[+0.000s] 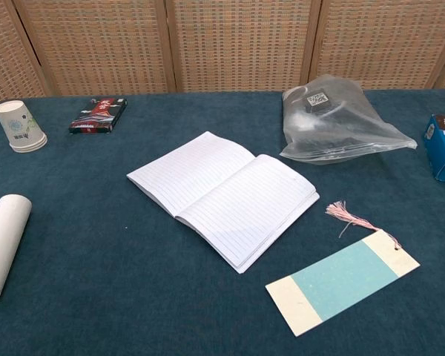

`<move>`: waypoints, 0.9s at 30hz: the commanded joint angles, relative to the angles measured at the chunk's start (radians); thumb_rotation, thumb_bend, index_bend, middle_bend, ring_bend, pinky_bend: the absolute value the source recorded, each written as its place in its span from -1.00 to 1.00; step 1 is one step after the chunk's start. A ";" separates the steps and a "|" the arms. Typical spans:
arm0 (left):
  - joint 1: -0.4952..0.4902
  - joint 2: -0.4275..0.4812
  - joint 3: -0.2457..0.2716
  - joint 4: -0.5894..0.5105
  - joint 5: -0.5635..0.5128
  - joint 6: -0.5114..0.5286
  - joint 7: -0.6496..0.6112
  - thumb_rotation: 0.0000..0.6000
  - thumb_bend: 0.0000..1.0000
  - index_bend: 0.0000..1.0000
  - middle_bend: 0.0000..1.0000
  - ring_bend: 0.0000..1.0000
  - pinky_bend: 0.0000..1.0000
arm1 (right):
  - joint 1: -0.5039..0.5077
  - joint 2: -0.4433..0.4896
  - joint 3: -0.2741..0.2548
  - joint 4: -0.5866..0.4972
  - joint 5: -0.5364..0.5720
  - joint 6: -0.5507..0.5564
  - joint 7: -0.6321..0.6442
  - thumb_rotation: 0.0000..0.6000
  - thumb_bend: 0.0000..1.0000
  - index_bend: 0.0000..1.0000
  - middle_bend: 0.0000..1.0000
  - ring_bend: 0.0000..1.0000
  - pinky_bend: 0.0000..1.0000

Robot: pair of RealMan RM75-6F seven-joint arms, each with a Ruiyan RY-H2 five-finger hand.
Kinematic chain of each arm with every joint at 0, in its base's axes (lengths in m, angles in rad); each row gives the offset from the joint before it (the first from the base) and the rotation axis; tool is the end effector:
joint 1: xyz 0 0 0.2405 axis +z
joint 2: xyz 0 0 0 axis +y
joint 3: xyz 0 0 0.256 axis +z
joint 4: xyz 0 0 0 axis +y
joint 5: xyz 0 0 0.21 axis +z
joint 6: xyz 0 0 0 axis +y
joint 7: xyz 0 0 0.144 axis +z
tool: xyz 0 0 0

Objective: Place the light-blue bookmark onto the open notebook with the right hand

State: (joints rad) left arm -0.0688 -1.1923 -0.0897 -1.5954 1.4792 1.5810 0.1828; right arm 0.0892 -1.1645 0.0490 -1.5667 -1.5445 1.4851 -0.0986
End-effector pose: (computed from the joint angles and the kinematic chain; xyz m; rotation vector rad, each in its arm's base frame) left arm -0.3056 0.1830 0.1568 -1.3131 -0.7360 -0.8621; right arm -0.3094 -0.1824 0.1460 1.4540 -0.8064 0.8585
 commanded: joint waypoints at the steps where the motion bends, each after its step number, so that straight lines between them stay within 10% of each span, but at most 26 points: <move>1: 0.000 -0.001 -0.001 0.002 0.000 0.001 -0.001 1.00 -0.76 -1.00 -1.00 -1.00 -1.00 | 0.001 -0.004 -0.001 0.002 -0.001 -0.002 -0.006 1.00 -0.75 -1.00 -1.00 -1.00 -0.96; 27: 0.004 0.011 0.011 -0.006 0.006 -0.007 -0.008 1.00 -0.76 -1.00 -1.00 -1.00 -1.00 | 0.001 -0.013 -0.011 0.025 -0.053 0.033 0.037 1.00 -0.75 -0.97 -1.00 -1.00 -0.96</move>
State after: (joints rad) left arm -0.0651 -1.1815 -0.0789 -1.6017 1.4852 1.5735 0.1751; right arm 0.0894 -1.1772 0.0386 -1.5419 -1.5955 1.5172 -0.0627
